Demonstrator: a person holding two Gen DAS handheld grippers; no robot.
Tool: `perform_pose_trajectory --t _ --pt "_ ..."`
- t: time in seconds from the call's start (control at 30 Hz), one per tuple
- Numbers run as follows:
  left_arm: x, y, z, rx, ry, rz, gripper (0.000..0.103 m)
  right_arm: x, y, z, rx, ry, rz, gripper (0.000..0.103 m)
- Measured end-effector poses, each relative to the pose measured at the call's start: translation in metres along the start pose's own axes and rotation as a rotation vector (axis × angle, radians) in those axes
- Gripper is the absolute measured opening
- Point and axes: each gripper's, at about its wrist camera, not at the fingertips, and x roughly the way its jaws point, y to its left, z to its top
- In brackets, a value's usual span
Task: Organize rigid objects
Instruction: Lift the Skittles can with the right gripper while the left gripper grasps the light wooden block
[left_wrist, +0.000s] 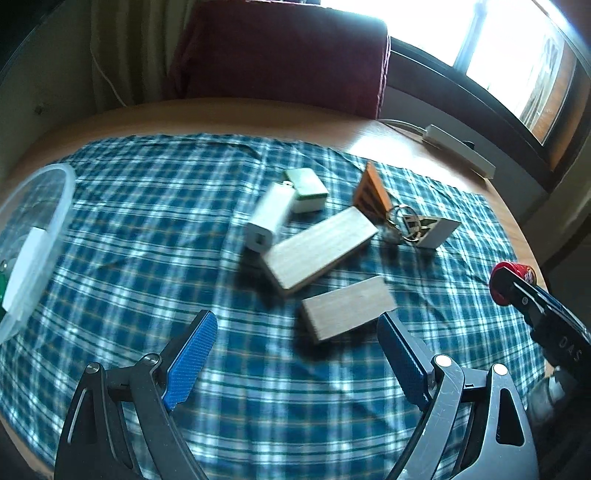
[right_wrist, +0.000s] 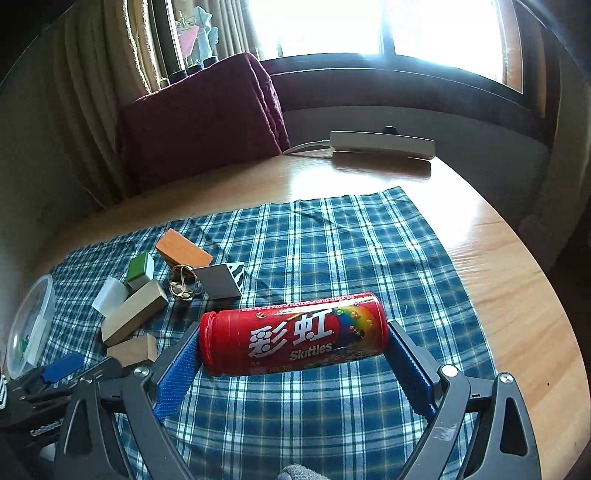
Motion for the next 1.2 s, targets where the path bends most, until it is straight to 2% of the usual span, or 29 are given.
perform_pose_trajectory --t 0.47,1.03,1.2 --pt "0.024 -0.019 0.007 -0.007 0.008 0.03 0.089 -0.01 0.002 -0.005 0.007 0.0 0.024 0.096" --pt "0.043 -0.038 0.011 0.078 -0.019 0.102 0.089 -0.01 0.006 -0.007 -0.005 0.002 0.023 0.096" --pt "0.043 -0.04 0.011 0.084 -0.023 0.096 0.083 -0.009 0.006 -0.008 -0.009 0.003 0.02 0.096"
